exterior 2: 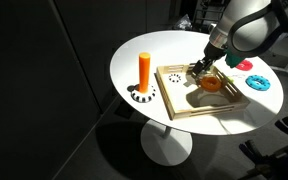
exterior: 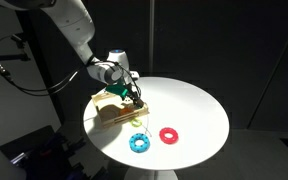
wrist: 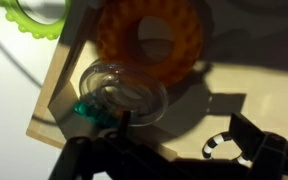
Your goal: Move the transparent ring from the tray to the table
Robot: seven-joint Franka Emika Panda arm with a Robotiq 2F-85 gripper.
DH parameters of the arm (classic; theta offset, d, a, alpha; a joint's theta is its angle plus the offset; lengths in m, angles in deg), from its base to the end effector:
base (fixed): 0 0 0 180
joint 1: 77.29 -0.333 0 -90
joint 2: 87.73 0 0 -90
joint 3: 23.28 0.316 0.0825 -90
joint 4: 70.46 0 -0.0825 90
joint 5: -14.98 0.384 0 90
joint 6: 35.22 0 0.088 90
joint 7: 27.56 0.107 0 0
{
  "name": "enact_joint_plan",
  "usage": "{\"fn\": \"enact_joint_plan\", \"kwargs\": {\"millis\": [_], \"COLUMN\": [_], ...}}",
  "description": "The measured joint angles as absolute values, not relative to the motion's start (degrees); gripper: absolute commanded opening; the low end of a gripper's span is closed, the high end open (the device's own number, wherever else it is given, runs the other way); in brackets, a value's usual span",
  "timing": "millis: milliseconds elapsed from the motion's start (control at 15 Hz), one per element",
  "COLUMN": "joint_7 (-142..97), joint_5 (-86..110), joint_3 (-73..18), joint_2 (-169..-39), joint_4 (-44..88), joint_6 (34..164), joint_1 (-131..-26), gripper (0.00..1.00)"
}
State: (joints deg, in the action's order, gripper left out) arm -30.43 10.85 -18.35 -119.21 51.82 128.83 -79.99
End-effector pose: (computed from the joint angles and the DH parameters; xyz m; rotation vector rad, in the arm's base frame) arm 0.5794 0.0819 0.1631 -3.0824 -0.3624 -0.2830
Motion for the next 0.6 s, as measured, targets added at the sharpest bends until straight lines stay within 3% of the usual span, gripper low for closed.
{"fn": "enact_joint_plan", "kwargs": {"millis": [533, 600], "joint_7": [-30.42, -30.42], "joint_5": [10.85, 10.85], "joint_3": [-18.86, -18.89], "joint_2": [-119.45, -119.45], "joint_4": [51.18, 50.95], "joint_6": [125.83, 124.9], "joint_1": [-80.0, -80.0], "gripper": [1.0, 0.96]}}
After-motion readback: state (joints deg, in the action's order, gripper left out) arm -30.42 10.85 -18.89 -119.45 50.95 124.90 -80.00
